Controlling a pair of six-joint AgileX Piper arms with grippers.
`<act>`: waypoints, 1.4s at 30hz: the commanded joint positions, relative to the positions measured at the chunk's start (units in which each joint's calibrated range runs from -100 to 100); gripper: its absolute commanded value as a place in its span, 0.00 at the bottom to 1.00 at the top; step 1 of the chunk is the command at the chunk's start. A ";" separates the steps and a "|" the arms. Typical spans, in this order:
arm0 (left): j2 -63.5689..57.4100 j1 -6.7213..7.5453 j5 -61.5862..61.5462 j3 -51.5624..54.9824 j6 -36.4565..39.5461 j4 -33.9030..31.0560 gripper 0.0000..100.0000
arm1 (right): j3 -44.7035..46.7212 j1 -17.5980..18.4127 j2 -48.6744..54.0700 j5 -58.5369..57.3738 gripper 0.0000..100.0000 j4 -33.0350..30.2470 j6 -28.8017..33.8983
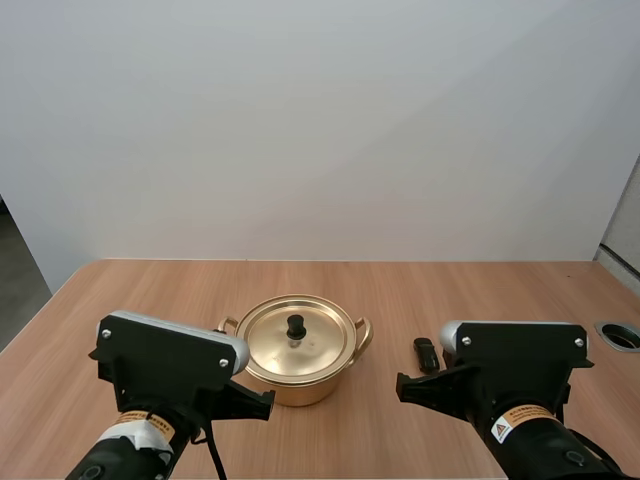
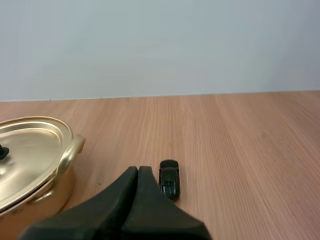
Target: Open the pot, put the car inside, and close it
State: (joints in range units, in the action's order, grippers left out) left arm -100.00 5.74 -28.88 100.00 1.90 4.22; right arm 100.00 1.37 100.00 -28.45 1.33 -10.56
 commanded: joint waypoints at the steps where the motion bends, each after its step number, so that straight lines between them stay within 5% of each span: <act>1: 0.00 -0.07 0.62 -0.16 -1.97 -3.88 0.00 | -0.34 0.00 0.00 6.96 0.00 -4.20 -0.13; 7: 5.39 -0.07 -0.90 -10.20 -1.22 -5.76 0.00 | -11.58 -0.13 -6.28 4.35 0.00 -5.74 0.14; 13: 17.94 -1.88 -19.80 -24.86 1.39 -5.90 0.00 | -22.48 -2.57 -14.28 -7.34 0.00 -12.63 0.56; 16: 25.52 -2.14 -28.62 -30.76 9.38 -4.22 0.00 | -26.99 -3.21 -19.48 -17.05 0.00 -12.51 2.80; 22: 32.29 -2.14 -23.09 -35.37 11.15 -3.40 0.00 | -32.36 -3.29 -24.08 -22.11 0.00 -11.33 3.64; 24: 33.09 -2.14 -25.55 -36.25 1.99 -0.90 0.00 | -33.23 -3.29 -25.44 -25.96 0.00 -10.58 2.25; 29: 38.87 -2.14 -29.28 -36.25 -20.93 17.90 0.00 | -33.23 -3.29 -32.22 -25.98 0.00 -2.82 -7.58; 30: 40.25 -2.14 -29.54 -36.25 -22.21 19.83 0.00 | -33.23 -3.29 -33.57 -26.15 0.02 -0.93 -10.16; 36: 52.11 -2.14 -32.02 -36.25 -30.05 22.49 0.02 | -33.23 -3.29 -39.27 -23.92 0.72 7.42 -19.87; 39: 57.29 -2.14 -32.16 -36.42 -33.33 25.25 0.24 | -33.23 -3.29 -42.69 -22.24 0.78 8.42 -21.11; 42: 60.78 -2.14 -33.16 -38.29 -33.81 25.71 0.60 | -33.23 -3.29 -46.43 -20.03 0.77 7.78 -21.50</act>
State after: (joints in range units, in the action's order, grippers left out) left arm -42.18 3.66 -61.42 62.17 -8.39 27.50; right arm 66.82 -1.89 55.55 -48.98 9.69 -30.92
